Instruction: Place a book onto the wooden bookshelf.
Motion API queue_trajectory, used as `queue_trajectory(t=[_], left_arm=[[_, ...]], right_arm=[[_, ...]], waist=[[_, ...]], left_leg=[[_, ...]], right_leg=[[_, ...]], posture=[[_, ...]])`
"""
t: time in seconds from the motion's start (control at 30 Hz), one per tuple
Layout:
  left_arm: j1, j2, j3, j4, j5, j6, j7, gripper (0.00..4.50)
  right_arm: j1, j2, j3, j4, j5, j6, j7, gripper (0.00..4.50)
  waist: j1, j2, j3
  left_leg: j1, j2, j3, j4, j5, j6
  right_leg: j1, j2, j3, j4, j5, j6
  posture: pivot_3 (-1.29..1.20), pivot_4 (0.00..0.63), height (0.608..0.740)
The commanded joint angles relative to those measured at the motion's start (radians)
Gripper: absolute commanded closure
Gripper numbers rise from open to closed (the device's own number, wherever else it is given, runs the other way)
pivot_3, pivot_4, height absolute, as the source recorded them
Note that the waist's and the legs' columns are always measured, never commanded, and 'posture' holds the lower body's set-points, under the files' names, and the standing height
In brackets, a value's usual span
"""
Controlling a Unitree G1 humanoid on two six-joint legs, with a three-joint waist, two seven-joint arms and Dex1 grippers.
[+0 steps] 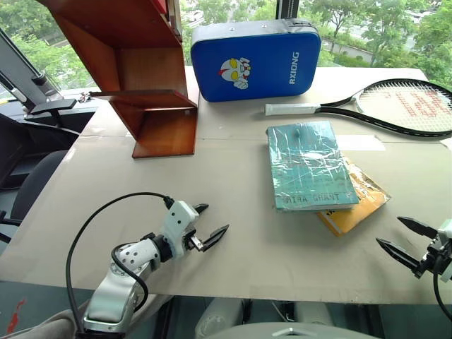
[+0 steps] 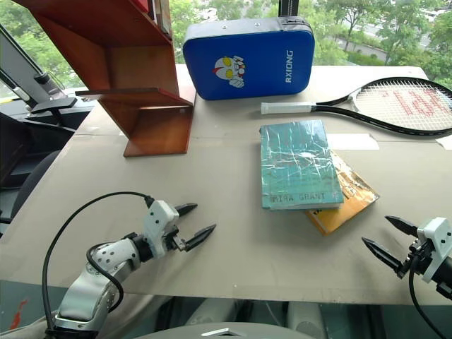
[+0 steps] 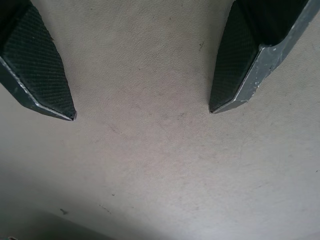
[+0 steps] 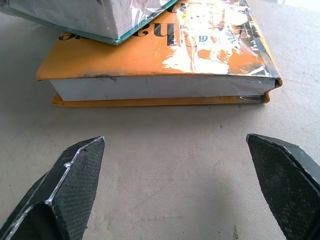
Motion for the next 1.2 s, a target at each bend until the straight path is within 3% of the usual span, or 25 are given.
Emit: queue_trajectory(t=[0.03, 0.9, 1.1, 1.2], left_arm=[[0.020, 0.012, 0.035, -0.042, -0.029, 0.001, 0.002, 0.13], [-0.021, 0.039, 0.049, -0.059, -0.099, 0.018, -0.041, 0.13], [-0.214, 0.011, 0.020, -0.005, -0.165, 0.097, -0.057, 0.13], [-0.340, -0.042, 0.004, 0.036, -0.240, 0.224, -0.042, 0.13]], right_arm=[[-0.003, -0.021, -0.023, -0.015, 0.015, 0.014, 0.020, 0.00], [0.078, -0.018, -0.093, -0.137, 0.038, 0.040, 0.011, 0.00], [0.128, -0.031, -0.146, -0.320, 0.111, 0.111, -0.006, 0.00], [0.142, -0.037, -0.179, -0.428, 0.183, 0.185, -0.035, 0.00]], waist=[[0.000, 0.000, 0.000], [0.007, 0.001, 0.004], [0.020, 0.001, 0.004], [0.020, 0.001, 0.005]], left_leg=[[0.000, 0.000, 0.000, 0.000, 0.000, 0.000], [-0.001, 0.000, 0.001, 0.000, 0.000, 0.001], [-0.001, 0.000, 0.001, 0.000, -0.002, -0.003], [-0.001, 0.000, 0.001, 0.000, -0.003, -0.004]], right_leg=[[0.000, 0.000, 0.000, 0.000, 0.000, 0.000], [-0.001, 0.000, 0.000, -0.002, 0.000, 0.000], [-0.001, 0.000, 0.000, -0.002, 0.000, 0.000], [-0.001, 0.001, 0.000, -0.002, 0.000, 0.000]], posture=[[0.00, 0.150, 0.740], [0.00, 0.150, 0.740], [0.00, 0.150, 0.740], [0.00, 0.150, 0.740]])
